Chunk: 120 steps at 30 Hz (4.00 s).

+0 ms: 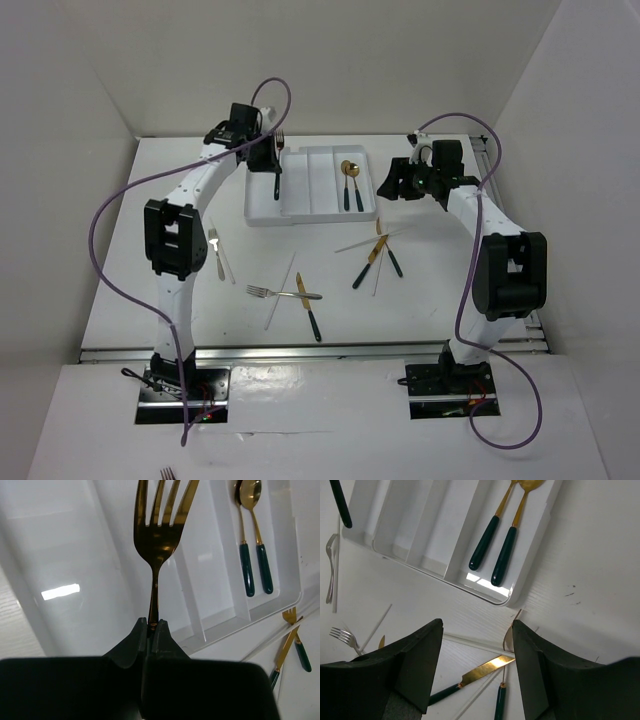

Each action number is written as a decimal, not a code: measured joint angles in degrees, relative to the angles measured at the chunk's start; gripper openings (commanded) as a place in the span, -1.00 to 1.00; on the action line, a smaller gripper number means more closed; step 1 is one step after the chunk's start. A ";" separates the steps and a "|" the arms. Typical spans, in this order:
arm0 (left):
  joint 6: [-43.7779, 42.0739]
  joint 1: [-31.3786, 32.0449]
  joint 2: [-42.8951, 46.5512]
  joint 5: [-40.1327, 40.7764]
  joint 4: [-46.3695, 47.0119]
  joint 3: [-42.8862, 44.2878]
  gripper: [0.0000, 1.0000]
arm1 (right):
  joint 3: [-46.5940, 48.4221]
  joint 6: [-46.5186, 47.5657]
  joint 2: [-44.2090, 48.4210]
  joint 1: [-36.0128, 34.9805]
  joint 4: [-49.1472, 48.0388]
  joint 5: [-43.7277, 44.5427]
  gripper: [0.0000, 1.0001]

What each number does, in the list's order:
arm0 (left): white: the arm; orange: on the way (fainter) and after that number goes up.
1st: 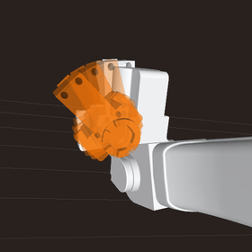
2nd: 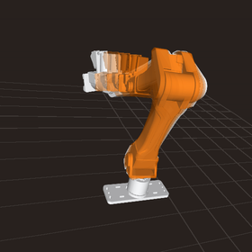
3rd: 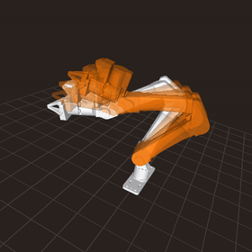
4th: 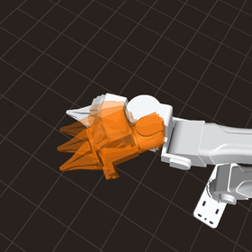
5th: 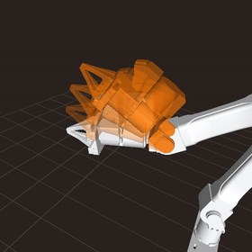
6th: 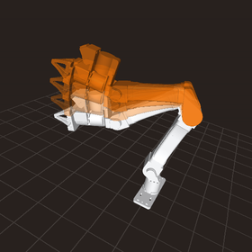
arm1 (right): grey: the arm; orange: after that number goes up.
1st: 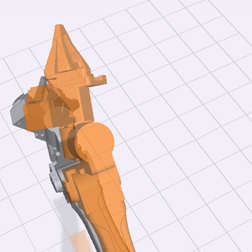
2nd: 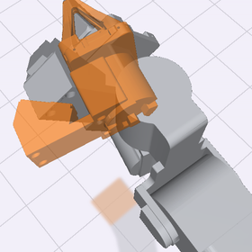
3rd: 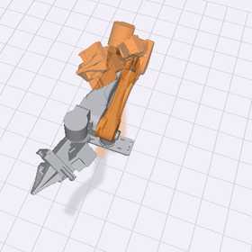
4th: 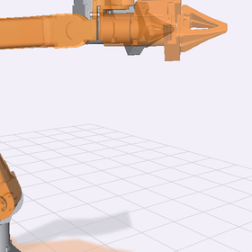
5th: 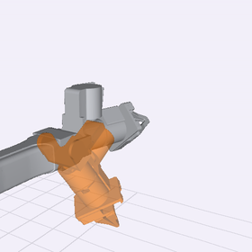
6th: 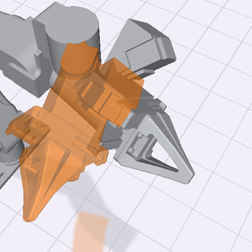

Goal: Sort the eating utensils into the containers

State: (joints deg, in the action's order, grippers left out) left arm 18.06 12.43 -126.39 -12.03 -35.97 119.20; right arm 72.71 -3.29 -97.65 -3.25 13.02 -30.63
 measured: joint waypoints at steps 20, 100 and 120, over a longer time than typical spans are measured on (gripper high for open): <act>1.46 -5.42 -4.52 0.02 1.49 1.53 -1.00 | 0.00 0.00 -0.02 0.00 0.11 0.02 0.30; -16.68 -2.56 29.59 -10.80 -13.38 -56.08 -0.12 | -13.31 12.17 14.80 -2.40 2.54 -1.73 0.46; -16.72 -6.12 22.18 -16.81 -13.35 -56.06 -0.18 | -13.11 12.20 14.69 -2.40 2.71 -2.19 0.43</act>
State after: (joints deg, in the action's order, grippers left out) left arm 1.34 6.31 -104.20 -28.84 -49.32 63.13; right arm 59.59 8.91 -82.96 -5.65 15.73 -32.82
